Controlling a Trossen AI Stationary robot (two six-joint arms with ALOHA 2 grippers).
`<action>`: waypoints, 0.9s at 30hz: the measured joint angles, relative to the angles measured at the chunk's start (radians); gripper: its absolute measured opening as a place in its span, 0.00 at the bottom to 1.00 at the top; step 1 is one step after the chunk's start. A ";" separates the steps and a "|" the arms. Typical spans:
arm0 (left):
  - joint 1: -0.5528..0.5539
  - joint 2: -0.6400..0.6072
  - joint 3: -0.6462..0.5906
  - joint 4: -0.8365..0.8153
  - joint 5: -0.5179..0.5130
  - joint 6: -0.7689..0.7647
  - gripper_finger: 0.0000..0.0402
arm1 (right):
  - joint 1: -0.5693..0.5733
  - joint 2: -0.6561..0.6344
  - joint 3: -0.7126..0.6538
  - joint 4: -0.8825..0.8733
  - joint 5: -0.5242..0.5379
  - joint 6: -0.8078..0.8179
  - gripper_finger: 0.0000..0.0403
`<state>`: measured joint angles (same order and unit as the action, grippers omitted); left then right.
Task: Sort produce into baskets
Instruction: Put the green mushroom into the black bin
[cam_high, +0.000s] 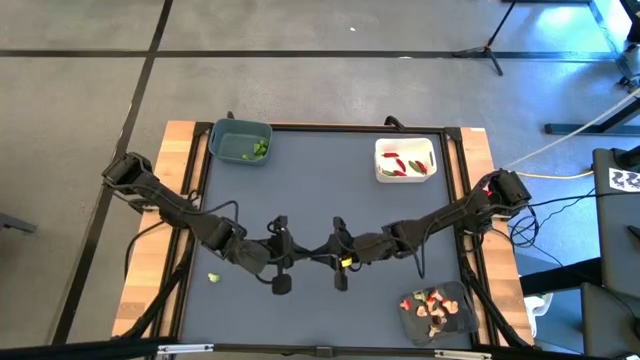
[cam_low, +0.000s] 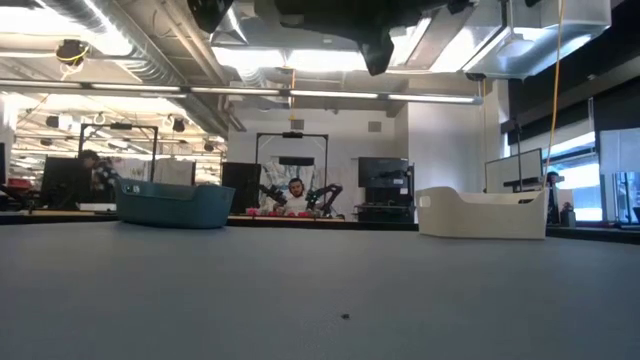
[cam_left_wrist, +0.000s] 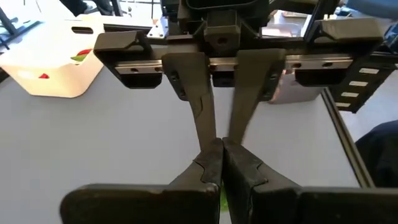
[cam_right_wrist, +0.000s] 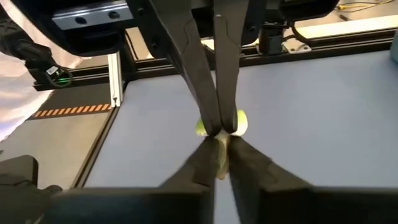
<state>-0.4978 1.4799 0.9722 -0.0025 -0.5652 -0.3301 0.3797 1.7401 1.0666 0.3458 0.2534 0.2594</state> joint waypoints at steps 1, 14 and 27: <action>0.001 0.000 -0.001 0.002 -0.001 0.007 0.00 | -0.003 0.000 0.000 -0.005 -0.003 -0.002 0.05; -0.001 -0.032 -0.001 -0.004 0.077 0.009 0.31 | 0.000 -0.042 0.000 -0.122 -0.049 -0.107 0.03; -0.118 -0.149 -0.001 -0.517 0.145 -0.299 0.41 | 0.267 -0.319 0.001 -0.675 -0.147 0.124 0.03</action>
<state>-0.6157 1.3313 0.9715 -0.5193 -0.4201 -0.6293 0.6466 1.4216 1.0672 -0.3294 0.1064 0.3832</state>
